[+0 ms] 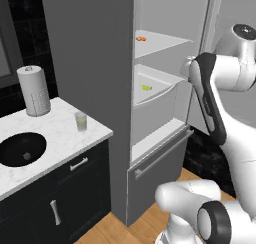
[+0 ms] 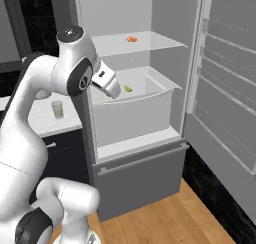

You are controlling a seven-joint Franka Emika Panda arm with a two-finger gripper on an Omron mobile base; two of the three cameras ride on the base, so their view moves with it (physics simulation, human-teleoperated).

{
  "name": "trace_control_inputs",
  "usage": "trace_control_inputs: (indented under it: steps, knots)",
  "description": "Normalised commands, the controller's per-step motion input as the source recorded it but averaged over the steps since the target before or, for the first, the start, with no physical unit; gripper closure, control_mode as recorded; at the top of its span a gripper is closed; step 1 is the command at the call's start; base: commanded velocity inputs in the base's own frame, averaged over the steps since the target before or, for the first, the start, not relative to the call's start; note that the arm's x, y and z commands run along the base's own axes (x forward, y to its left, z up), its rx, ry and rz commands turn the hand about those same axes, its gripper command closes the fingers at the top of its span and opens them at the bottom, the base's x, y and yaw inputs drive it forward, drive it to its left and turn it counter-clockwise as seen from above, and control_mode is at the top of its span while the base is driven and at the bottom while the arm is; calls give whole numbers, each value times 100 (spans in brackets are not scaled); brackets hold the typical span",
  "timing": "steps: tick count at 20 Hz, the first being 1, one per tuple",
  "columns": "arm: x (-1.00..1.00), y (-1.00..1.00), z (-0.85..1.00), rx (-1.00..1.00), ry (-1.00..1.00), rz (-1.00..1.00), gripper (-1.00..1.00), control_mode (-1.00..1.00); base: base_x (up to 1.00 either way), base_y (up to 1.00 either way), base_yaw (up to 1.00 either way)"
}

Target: Grab a lemon wedge from the fridge and one ice cube from the ice bowl, and put them in the glass of lemonade.

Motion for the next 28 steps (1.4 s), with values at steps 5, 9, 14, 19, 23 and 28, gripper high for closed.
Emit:
trace_control_inputs:
  steps: [5, 9, 14, 19, 23, 28]
  knots:
    - [-100, 20, 64, -12, -1, 18, -100, -100, 0, 0, 0]
    - [-74, 35, 35, -14, -1, 6, -100, -100, 0, 0, 0]
    - [-17, 3, -52, -2, 0, 3, -100, -100, 0, 0, 0]
    - [-1, -2, -50, -2, -1, 0, -100, -100, 0, 0, 0]
    - [9, -14, -42, -1, -2, 0, -100, -100, 0, 0, 0]
    - [0, 0, 0, 0, 0, 0, -100, 100, 68, -40, 6]
